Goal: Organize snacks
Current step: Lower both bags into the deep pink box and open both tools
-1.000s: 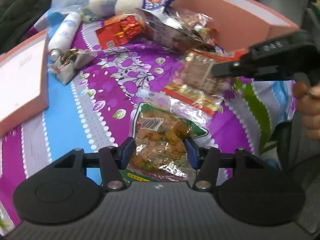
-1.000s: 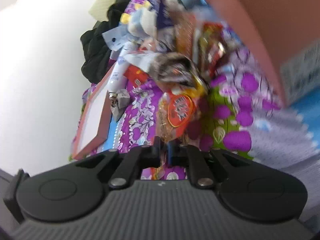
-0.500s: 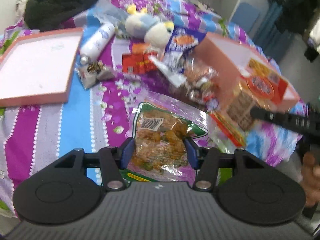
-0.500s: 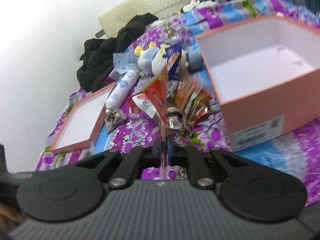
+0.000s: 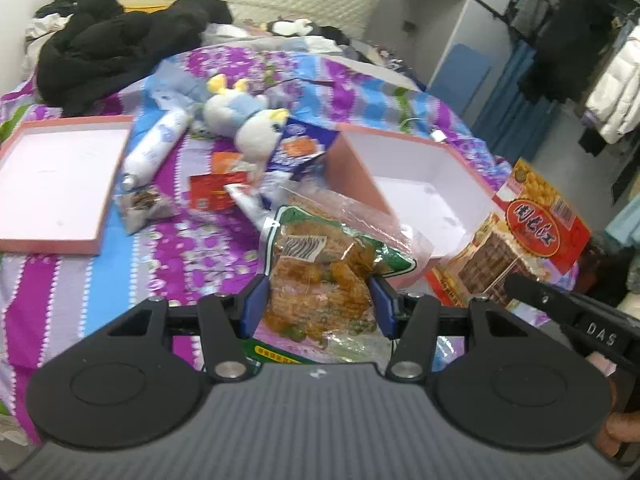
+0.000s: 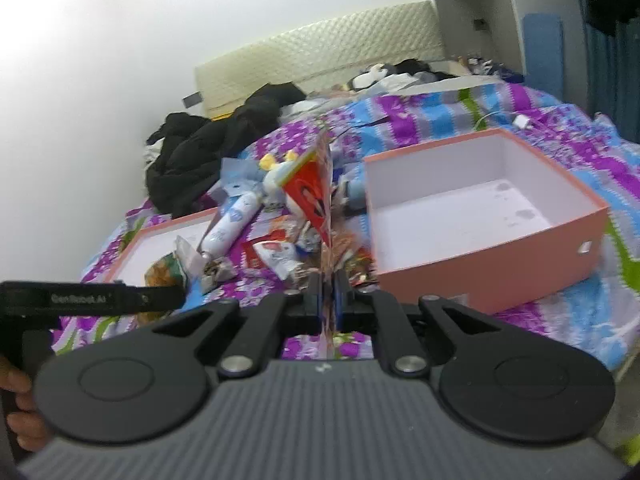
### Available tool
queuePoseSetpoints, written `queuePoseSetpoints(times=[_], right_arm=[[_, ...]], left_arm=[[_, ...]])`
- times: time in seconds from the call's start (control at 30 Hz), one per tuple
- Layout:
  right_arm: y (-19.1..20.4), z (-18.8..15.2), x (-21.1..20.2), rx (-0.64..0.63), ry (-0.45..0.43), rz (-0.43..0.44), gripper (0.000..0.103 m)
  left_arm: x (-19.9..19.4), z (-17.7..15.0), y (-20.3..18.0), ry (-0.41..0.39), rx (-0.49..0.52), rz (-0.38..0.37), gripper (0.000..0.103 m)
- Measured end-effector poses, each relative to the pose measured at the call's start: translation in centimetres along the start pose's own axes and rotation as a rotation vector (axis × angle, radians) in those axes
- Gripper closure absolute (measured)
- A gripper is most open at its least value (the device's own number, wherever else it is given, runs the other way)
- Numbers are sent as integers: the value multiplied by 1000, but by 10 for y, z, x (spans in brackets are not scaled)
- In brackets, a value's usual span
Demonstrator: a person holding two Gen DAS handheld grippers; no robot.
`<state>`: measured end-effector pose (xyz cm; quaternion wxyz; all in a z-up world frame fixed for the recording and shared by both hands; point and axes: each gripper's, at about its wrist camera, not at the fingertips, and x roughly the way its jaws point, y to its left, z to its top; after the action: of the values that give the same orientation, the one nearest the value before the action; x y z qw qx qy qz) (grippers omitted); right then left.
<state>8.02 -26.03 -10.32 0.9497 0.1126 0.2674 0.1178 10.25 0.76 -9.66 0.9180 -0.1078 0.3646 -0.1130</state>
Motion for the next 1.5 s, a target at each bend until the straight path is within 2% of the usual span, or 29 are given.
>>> queuePoseSetpoints(times=[0.2,0.4,0.6,0.87,1.03,1.23,1.37,1.5], right_arm=[[-18,9,-19,15,-20,-58,94],[-39,19,-18,19,-28,-108,94],[-67,45,4,12,-48,-143,94],[-107,89,42,17,-85,-183,94],[-136,106,80,36,-69,-207,94],[-167,106,132,62,5,-226,93],[-184,96,164,86,70,-221,93],[-194,89,182,103,98,-234,93]], left_arm=[[3,13,-32,-11,23,-58,43],[26,32,-57,0,43,-100,43],[65,66,-78,9,46,-138,43],[126,128,-114,6,75,-182,42],[181,168,-147,4,148,-202,42],[254,183,-164,76,153,-205,42],[299,178,-160,153,138,-191,42],[326,166,-153,207,132,-185,41]])
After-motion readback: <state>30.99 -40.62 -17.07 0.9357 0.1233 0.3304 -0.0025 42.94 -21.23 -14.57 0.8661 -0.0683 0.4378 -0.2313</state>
